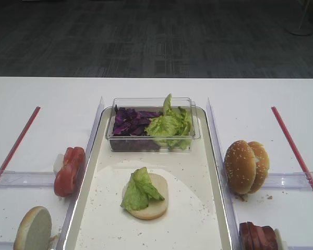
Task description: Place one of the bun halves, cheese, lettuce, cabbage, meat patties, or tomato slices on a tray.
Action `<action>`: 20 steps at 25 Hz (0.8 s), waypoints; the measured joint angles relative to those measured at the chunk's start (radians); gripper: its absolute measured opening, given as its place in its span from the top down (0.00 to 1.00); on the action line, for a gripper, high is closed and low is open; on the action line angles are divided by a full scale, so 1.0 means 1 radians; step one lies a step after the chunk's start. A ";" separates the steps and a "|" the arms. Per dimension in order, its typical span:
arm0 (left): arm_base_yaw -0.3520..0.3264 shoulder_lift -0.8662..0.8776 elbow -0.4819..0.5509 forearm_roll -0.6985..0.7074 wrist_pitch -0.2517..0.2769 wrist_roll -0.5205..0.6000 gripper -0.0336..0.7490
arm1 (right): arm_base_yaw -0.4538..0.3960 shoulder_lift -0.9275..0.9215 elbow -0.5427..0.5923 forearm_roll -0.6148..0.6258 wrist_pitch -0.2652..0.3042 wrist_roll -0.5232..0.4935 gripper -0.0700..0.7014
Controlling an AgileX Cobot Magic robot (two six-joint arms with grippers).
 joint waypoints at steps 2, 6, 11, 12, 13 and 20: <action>0.000 0.000 0.000 0.000 0.000 0.000 0.10 | 0.000 0.000 0.000 -0.001 0.000 0.000 0.02; 0.000 0.000 0.000 0.000 0.000 0.000 0.10 | 0.000 0.000 0.000 -0.001 0.000 0.000 0.02; 0.000 0.000 0.000 0.000 0.000 0.000 0.10 | 0.000 0.000 0.000 -0.001 0.000 0.000 0.02; 0.000 0.000 0.000 0.000 0.000 0.000 0.10 | 0.000 0.000 0.000 -0.001 0.000 0.000 0.02; 0.000 0.000 0.000 0.000 0.000 0.000 0.10 | 0.000 0.000 0.000 -0.001 0.000 0.000 0.02; 0.000 0.000 0.000 0.000 0.000 0.000 0.10 | 0.000 0.000 0.000 -0.002 0.000 0.002 0.02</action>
